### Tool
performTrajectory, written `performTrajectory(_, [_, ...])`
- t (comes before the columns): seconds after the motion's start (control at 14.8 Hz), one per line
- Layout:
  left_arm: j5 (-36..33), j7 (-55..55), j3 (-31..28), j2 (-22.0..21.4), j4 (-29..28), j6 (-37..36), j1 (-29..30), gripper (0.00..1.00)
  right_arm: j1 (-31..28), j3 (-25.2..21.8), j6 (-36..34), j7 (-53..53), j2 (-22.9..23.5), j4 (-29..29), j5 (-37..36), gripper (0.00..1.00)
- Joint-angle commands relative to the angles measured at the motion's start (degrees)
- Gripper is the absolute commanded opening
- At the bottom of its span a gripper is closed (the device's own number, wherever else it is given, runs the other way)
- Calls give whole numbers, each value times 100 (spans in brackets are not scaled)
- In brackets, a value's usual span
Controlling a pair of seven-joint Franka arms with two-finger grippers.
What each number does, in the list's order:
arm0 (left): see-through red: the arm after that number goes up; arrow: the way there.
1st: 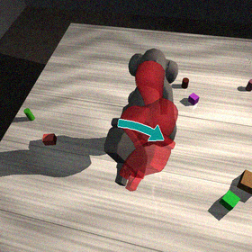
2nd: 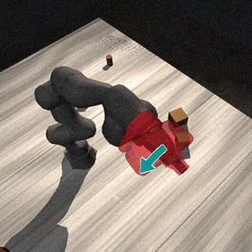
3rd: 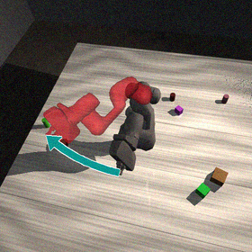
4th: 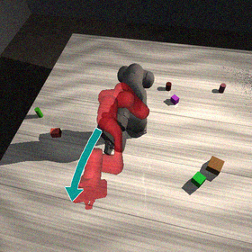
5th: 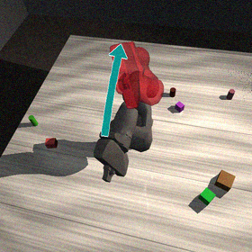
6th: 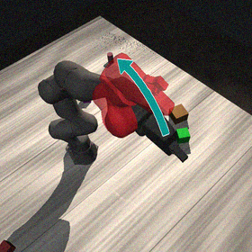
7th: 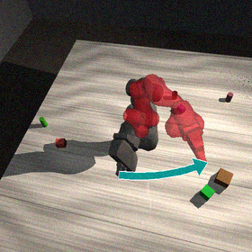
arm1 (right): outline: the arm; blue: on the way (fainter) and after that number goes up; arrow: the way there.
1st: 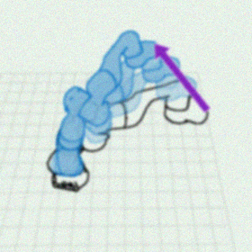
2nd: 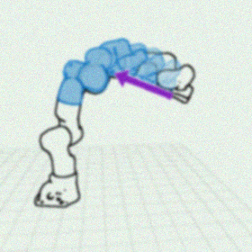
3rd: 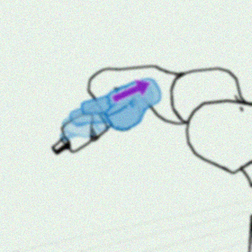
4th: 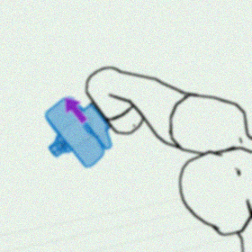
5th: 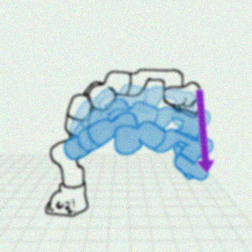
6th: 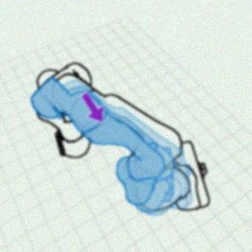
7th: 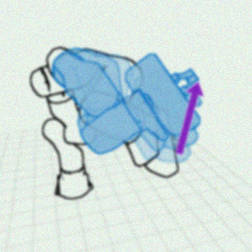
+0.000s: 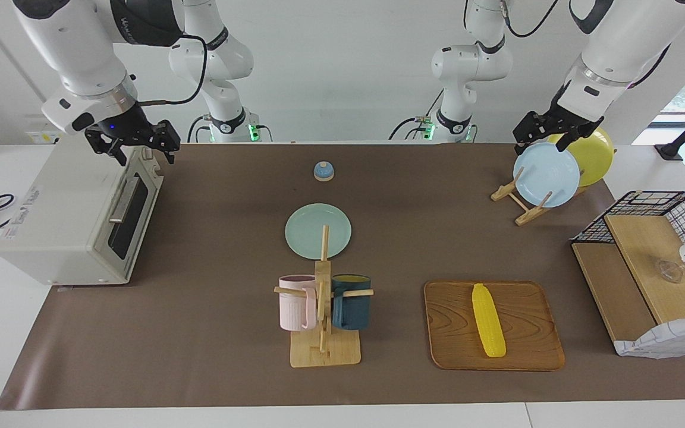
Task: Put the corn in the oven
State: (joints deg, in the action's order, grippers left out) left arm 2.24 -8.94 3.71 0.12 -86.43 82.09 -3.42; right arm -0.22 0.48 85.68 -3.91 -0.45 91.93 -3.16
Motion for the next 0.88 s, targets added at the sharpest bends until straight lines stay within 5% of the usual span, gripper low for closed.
performTrajectory(0.0, [110, 7, 33, -30, -49, 306, 26, 100, -66, 31, -78, 75, -34, -17, 167, 100])
performTrajectory(0.14, [127, 15, 33, 31, -66, 517, 26, 100, -66, 31, -78, 75, -34, -17, 167, 100])
performTrajectory(0.47, [145, 15, 60, 1049, 398, 905, -1, 100, -66, 31, -78, 75, -34, -17, 167, 100])
performTrajectory(0.81, [153, 24, 60, 2762, 1883, 1236, -203, 100, -66, 31, -78, 75, -34, -17, 167, 100])
